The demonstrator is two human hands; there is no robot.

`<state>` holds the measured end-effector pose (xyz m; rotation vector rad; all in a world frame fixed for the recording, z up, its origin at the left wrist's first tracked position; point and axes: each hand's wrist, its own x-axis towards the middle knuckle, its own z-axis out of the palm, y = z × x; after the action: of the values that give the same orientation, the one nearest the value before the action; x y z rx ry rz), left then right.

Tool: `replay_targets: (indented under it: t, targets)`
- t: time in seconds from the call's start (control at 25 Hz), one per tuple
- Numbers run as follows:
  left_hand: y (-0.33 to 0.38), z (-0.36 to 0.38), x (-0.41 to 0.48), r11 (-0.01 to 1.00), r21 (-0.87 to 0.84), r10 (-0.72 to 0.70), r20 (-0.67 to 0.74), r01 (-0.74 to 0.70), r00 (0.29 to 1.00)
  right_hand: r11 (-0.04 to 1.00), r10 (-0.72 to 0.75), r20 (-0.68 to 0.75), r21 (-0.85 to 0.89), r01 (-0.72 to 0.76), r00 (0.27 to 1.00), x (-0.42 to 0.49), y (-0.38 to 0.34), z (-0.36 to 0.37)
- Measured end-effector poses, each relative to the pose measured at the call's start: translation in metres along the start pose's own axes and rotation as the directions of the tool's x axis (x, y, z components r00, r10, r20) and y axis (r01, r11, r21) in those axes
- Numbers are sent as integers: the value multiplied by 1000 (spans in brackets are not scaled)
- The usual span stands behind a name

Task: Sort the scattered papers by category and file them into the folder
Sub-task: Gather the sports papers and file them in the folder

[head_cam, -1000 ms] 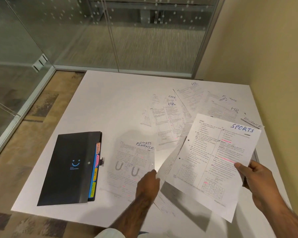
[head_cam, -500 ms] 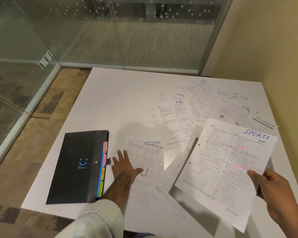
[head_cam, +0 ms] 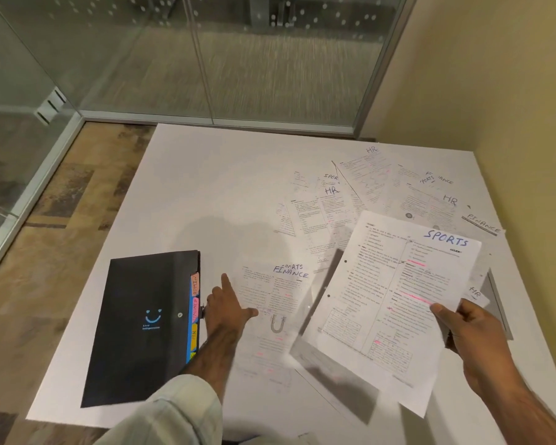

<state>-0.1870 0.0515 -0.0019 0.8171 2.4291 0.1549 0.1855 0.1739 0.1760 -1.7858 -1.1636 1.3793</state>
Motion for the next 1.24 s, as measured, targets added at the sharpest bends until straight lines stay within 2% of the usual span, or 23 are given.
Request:
replay_targets:
  t: [0.24,0.4,0.52,0.72,0.84,1.24]
  targets:
    - [-1,-5,4,984,-177,-7,-26,2,1000,997,-35,-91,58,40,995,-20,-1,15]
    - [0,-3,2,977,-208,42,17,-37,999,996,-34,-134,72,44,990,-27,-1,20]
    - [4,-3,-3,954,-281,110,-10,-108,994,997,-27,-150,67,38,988,-29,-1,25]
    - [7,-17,17,972,-60,221,-77,-226,972,998,-25,-160,57,35,987,-30,-5,32]
    - [5,-19,28,952,116,288,-29,-283,957,998,-31,-168,52,40,985,-31,-6,34]
    - [19,-18,51,935,216,290,-5,-282,957,997,-36,-194,61,49,980,-35,-9,35]
